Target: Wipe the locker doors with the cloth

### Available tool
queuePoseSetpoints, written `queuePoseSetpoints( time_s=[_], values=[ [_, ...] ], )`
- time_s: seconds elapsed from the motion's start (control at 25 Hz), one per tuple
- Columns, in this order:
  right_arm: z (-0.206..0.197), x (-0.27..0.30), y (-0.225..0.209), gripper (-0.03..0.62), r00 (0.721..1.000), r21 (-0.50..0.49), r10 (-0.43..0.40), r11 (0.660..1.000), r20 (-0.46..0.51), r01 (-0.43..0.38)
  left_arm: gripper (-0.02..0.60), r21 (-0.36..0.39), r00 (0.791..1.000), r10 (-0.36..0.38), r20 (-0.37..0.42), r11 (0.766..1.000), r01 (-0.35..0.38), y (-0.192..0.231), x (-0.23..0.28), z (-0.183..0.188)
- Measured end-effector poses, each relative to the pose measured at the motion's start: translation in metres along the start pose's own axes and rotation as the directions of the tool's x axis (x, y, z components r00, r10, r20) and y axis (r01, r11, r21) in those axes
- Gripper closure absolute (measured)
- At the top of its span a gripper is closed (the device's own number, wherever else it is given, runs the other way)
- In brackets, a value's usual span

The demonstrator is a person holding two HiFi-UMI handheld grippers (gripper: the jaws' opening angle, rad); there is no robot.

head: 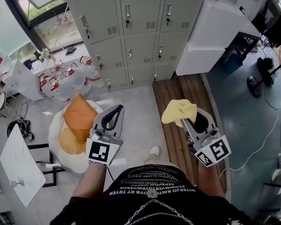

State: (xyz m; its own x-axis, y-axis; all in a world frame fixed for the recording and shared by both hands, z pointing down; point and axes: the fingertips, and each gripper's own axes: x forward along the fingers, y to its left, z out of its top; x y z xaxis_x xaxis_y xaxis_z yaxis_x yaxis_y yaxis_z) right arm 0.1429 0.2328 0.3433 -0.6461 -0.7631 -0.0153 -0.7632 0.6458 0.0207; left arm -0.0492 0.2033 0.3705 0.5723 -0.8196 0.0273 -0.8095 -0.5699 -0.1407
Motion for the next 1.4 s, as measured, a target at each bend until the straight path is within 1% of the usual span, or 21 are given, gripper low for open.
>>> queuePoseSetpoints(
  time_s=[0.08, 0.36, 0.44, 0.52, 0.68, 0.76, 0.88, 1.04, 1.2, 1.32, 1.4],
  values=[
    [0.0, 0.003, -0.008, 0.482, 1.0, 0.003, 0.01, 1.0, -0.004, -0.01, 0.575, -0.005, 1.0, 0.001, -0.017, 1.0, -0.001, 0.0, 0.009, -0.003],
    [-0.007, 0.018, -0.046, 0.482, 0.999, 0.022, 0.036, 0.999, -0.013, -0.036, 0.575, 0.008, 1.0, 0.005, -0.005, 1.0, -0.005, -0.002, 0.051, 0.007],
    [-0.007, 0.021, -0.06, 0.482, 0.999, 0.028, 0.033, 0.999, -0.005, -0.032, 0.575, -0.007, 1.0, 0.01, -0.005, 1.0, -0.01, -0.001, 0.063, 0.009],
    [-0.008, 0.024, -0.072, 0.482, 1.0, 0.031, 0.031, 0.999, 0.001, -0.031, 0.575, -0.022, 1.0, 0.021, -0.004, 1.0, -0.021, 0.001, 0.073, 0.013],
    [-0.012, 0.03, -0.093, 0.482, 0.998, 0.03, 0.054, 0.998, -0.008, -0.054, 0.575, -0.005, 0.999, 0.055, 0.003, 0.998, -0.055, 0.007, 0.092, 0.017],
    [-0.015, 0.029, -0.104, 0.482, 0.998, 0.038, 0.067, 0.997, -0.014, -0.067, 0.575, -0.018, 0.998, 0.059, 0.001, 0.998, -0.059, 0.005, 0.101, 0.018],
    [-0.016, 0.027, -0.122, 0.482, 0.996, 0.046, 0.085, 0.995, -0.015, -0.084, 0.575, -0.036, 0.998, 0.066, 0.011, 0.997, -0.065, 0.0, 0.11, 0.028],
    [-0.015, 0.027, -0.147, 0.482, 0.995, 0.06, 0.097, 0.993, 0.002, -0.097, 0.575, -0.01, 0.995, 0.097, 0.018, 0.995, -0.097, -0.004, 0.122, 0.038],
    [-0.012, 0.025, -0.161, 0.482, 0.995, 0.064, 0.101, 0.993, 0.023, -0.102, 0.576, 0.016, 0.993, 0.114, 0.003, 0.993, -0.114, -0.007, 0.127, 0.036],
    [-0.016, 0.022, -0.164, 0.482, 0.995, 0.074, 0.096, 0.992, 0.02, -0.097, 0.575, 0.016, 0.993, 0.116, -0.009, 0.993, -0.116, -0.009, 0.129, 0.029],
    [-0.02, 0.021, -0.167, 0.482, 0.996, 0.092, 0.09, 0.992, 0.018, -0.091, 0.575, 0.015, 0.991, 0.13, -0.023, 0.991, -0.13, -0.008, 0.127, 0.025]
  ],
)
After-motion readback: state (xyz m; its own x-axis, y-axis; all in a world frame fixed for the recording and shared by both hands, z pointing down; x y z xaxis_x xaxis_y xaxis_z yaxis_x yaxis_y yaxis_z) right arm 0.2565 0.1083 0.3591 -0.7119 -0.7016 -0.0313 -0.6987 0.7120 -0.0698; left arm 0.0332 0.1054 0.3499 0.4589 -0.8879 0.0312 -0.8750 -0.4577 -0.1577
